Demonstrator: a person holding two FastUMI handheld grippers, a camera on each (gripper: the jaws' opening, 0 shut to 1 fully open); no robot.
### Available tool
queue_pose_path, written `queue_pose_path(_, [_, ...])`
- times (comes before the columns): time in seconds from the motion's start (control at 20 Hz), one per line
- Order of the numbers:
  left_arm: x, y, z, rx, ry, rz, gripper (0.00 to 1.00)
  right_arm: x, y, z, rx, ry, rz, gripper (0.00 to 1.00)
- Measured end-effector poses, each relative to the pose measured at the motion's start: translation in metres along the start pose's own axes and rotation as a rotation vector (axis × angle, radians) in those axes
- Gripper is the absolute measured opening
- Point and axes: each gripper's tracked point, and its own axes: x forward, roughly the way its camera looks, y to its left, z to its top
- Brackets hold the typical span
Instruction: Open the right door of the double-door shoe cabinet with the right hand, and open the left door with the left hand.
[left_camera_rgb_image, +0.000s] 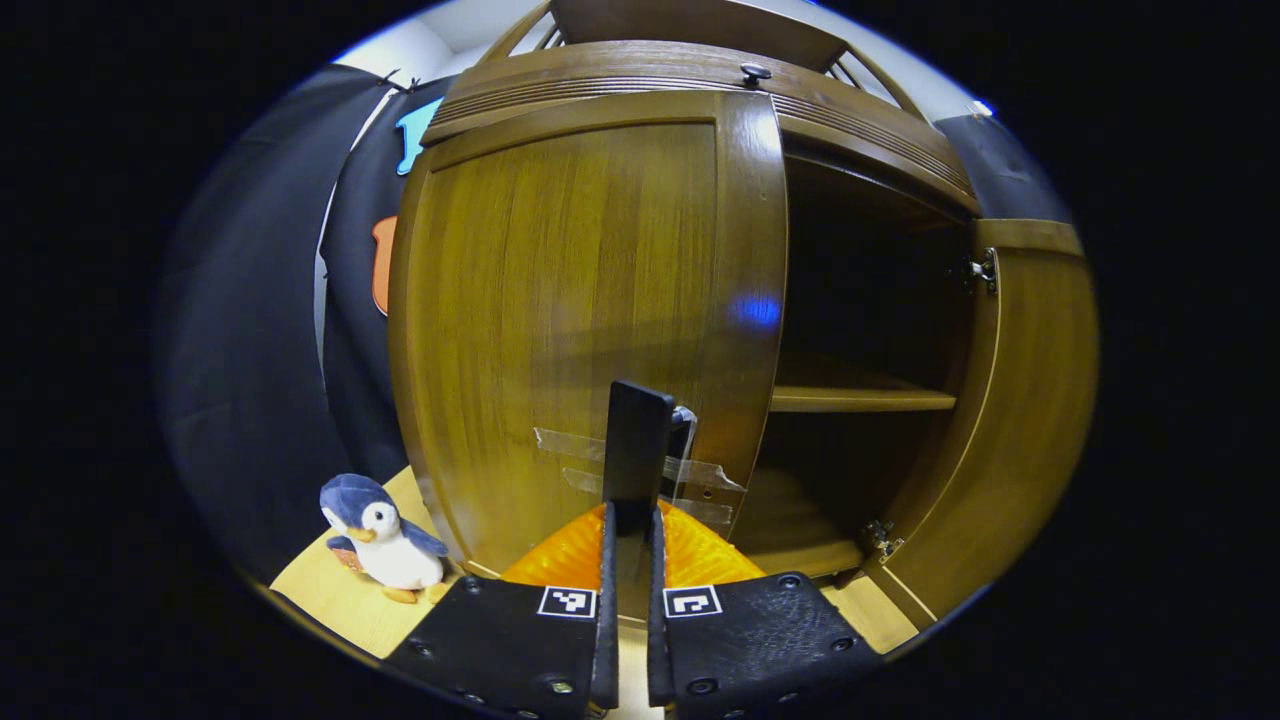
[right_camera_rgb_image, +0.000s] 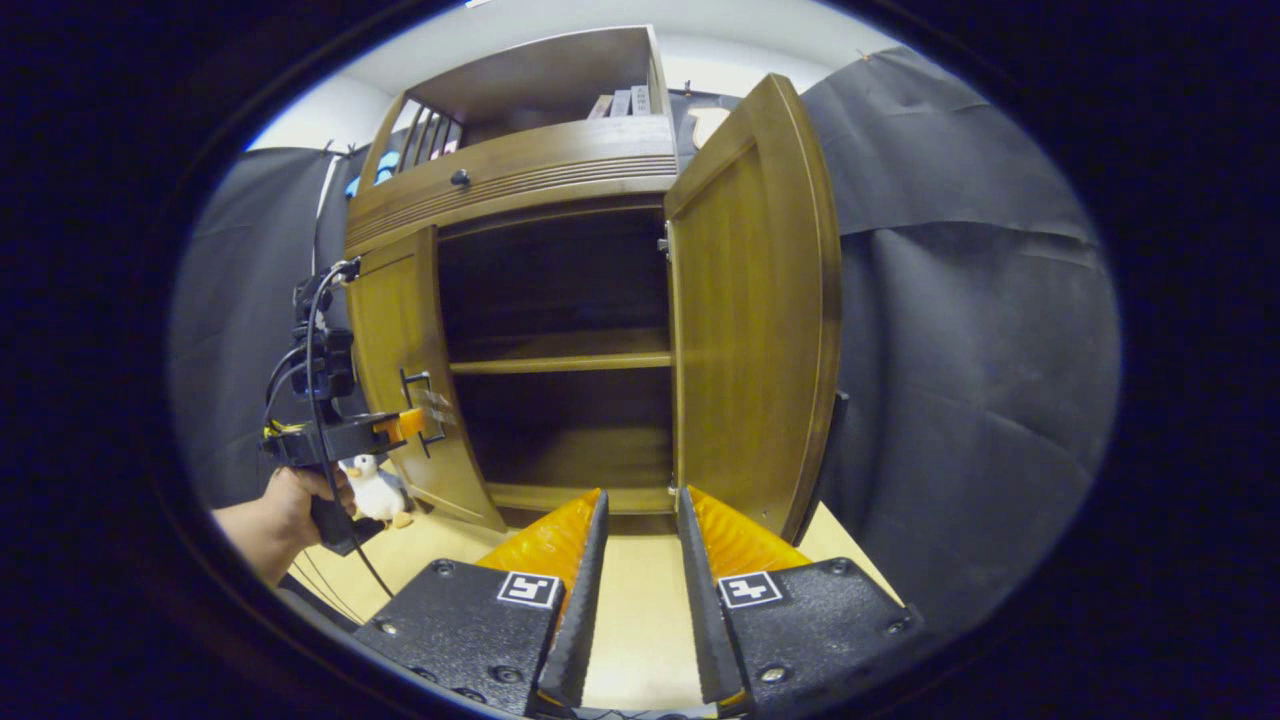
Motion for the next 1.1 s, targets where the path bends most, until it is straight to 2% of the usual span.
queue_pose_path(0.05, [-0.003, 0.0, 0.0, -0.001, 0.004, 0.001, 0.07, 0.001, 0.0, 0.001, 0.0, 0.001, 0.004, 0.46])
queue_pose_path(0.1, [-0.004, 0.001, -0.001, -0.009, 0.004, 0.01, 0.07, 0.002, -0.001, 0.0, -0.001, 0.002, 0.008, 0.45])
queue_pose_path(0.15, [-0.006, 0.001, -0.001, -0.009, 0.005, 0.02, 0.15, 0.002, 0.0, 0.002, -0.002, 0.001, 0.016, 0.46])
queue_pose_path(0.2, [-0.008, 0.002, 0.0, -0.006, 0.0, 0.034, 0.07, 0.003, 0.001, 0.002, -0.004, 0.0, 0.018, 0.46])
queue_pose_path(0.35, [-0.016, 0.006, -0.002, 0.01, -0.002, 0.077, 0.07, 0.004, 0.004, 0.002, -0.014, 0.0, 0.04, 0.46])
queue_pose_path(0.65, [-0.038, 0.02, -0.006, -0.038, -0.001, 0.152, 0.07, 0.008, 0.014, 0.0, -0.033, 0.009, 0.087, 0.46])
queue_pose_path(1.1, [-0.086, 0.064, -0.013, -0.081, -0.013, 0.229, 0.07, 0.018, 0.058, -0.003, -0.096, 0.02, 0.222, 0.46])
